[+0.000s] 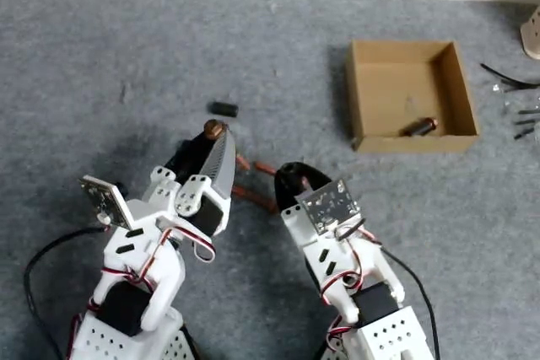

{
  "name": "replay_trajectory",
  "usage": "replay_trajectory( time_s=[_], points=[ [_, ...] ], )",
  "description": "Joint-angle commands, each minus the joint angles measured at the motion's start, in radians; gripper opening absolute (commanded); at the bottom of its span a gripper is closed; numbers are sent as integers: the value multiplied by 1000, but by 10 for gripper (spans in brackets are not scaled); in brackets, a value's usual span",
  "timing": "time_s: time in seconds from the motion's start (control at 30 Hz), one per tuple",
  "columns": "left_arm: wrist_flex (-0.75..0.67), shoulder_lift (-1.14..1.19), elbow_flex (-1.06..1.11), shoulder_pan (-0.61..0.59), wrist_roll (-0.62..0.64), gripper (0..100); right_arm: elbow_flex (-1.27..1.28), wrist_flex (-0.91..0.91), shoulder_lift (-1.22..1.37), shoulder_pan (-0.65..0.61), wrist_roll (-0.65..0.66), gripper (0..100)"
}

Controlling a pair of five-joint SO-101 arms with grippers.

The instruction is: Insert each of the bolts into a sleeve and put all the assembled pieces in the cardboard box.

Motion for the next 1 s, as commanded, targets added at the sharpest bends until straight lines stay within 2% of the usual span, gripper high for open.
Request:
replay_trajectory(
  time_s=[0.0,0.13,0.43,0.6,0.97],
  points=[
    [-34,-5,-62,18,-9,5,110,-2,-5,-8,17,3],
    [-101,-4,-58,18,-9,5,110,-2,-5,-8,17,3],
    [-107,-2,-58,28,-11,5,110,-2,-7,-7,17,3],
    [-107,-2,-58,105,-133,5,110,-4,-7,-5,17,3],
    [-109,-2,-2,124,-138,5,110,-4,-7,-5,17,3]
  ],
)
